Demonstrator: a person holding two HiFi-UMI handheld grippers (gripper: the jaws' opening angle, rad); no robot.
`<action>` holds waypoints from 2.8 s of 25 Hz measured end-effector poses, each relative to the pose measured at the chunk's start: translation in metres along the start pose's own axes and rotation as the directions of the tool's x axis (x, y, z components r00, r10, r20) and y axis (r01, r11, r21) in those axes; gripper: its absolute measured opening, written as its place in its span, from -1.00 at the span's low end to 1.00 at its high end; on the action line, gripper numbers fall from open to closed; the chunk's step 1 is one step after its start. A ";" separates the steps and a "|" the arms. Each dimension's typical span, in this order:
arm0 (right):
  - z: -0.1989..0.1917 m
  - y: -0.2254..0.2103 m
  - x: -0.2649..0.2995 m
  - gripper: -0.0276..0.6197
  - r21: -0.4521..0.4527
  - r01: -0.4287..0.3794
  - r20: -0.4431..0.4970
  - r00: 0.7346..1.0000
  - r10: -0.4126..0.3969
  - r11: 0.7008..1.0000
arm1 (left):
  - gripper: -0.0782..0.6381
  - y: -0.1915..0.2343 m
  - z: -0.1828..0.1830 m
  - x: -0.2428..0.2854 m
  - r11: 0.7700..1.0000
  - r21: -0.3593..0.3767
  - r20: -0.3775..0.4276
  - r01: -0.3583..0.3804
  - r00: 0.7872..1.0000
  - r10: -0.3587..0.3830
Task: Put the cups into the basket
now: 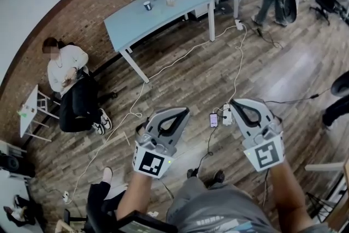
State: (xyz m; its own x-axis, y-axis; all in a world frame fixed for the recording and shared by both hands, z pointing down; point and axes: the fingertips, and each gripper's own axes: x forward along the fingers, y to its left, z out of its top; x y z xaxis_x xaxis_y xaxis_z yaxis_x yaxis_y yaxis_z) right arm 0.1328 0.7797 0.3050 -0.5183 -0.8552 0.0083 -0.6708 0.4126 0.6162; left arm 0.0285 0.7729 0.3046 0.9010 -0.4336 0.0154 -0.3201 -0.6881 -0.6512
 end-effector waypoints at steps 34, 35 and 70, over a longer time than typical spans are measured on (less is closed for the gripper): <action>-0.016 -0.013 0.211 -0.88 0.013 0.007 -0.076 0.997 -0.006 1.000 | -0.78 0.145 -0.150 0.022 0.996 -0.079 0.088 0.030 0.996 -0.023; -0.019 -0.015 0.214 -0.88 0.016 0.005 -0.072 0.997 -0.004 1.000 | -0.78 0.146 -0.153 0.026 0.996 -0.079 0.084 0.032 0.996 -0.025; -0.128 -0.112 0.309 -0.88 0.070 -0.140 0.033 0.990 0.138 0.988 | -0.78 0.210 -0.230 0.152 0.994 -0.092 -0.076 -0.060 0.996 0.053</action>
State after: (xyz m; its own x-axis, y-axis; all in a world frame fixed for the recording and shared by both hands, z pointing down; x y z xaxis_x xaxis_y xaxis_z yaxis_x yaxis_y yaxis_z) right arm 0.1160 0.4292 0.3397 -0.6232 -0.7792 0.0668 -0.6275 0.5492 0.5520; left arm 0.0306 0.4285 0.3450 0.8579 -0.5124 0.0388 -0.3988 -0.7114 -0.5786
